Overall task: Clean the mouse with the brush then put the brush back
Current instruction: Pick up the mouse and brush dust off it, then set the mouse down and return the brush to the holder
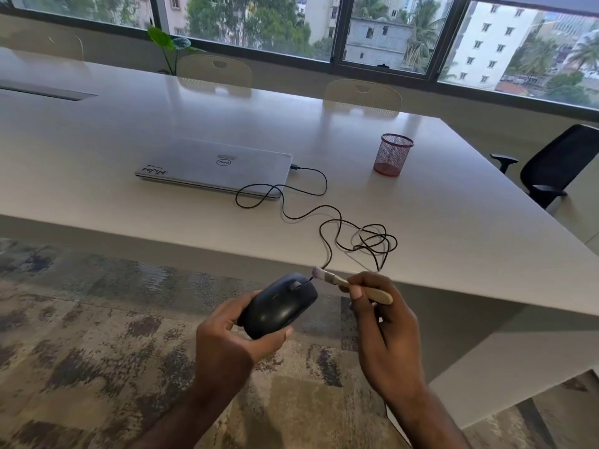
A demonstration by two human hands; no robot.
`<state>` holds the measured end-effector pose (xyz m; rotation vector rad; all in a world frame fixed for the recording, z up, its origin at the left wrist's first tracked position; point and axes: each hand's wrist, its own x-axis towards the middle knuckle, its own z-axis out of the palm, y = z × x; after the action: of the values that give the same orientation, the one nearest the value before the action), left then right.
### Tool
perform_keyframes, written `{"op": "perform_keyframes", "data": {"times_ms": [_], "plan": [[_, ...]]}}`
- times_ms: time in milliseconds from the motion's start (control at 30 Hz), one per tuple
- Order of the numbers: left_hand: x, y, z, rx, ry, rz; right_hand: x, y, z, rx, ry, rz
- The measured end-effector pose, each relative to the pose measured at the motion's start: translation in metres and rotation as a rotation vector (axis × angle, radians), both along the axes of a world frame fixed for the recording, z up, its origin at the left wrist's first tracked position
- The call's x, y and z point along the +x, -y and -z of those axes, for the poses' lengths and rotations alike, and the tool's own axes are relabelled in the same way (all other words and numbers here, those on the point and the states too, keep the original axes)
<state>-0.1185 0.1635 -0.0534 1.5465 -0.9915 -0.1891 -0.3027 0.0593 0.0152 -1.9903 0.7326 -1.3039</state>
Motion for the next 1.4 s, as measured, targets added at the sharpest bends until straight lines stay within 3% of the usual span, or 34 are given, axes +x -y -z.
{"op": "perform_keyframes", "data": {"times_ms": [533,900,1133,1400], "plan": [[-0.014,0.036,-0.030,-0.020,-0.136,0.050,0.020,-0.012,0.028,0.135,0.142,-0.003],[-0.021,0.067,-0.048,0.110,-0.005,0.155,0.018,0.031,0.017,0.219,0.208,0.060],[-0.022,0.100,-0.061,0.180,0.124,0.243,0.013,0.070,0.006,0.262,0.107,0.097],[-0.023,0.141,-0.069,0.220,0.238,0.207,0.012,0.119,-0.003,0.256,-0.067,0.117]]}}
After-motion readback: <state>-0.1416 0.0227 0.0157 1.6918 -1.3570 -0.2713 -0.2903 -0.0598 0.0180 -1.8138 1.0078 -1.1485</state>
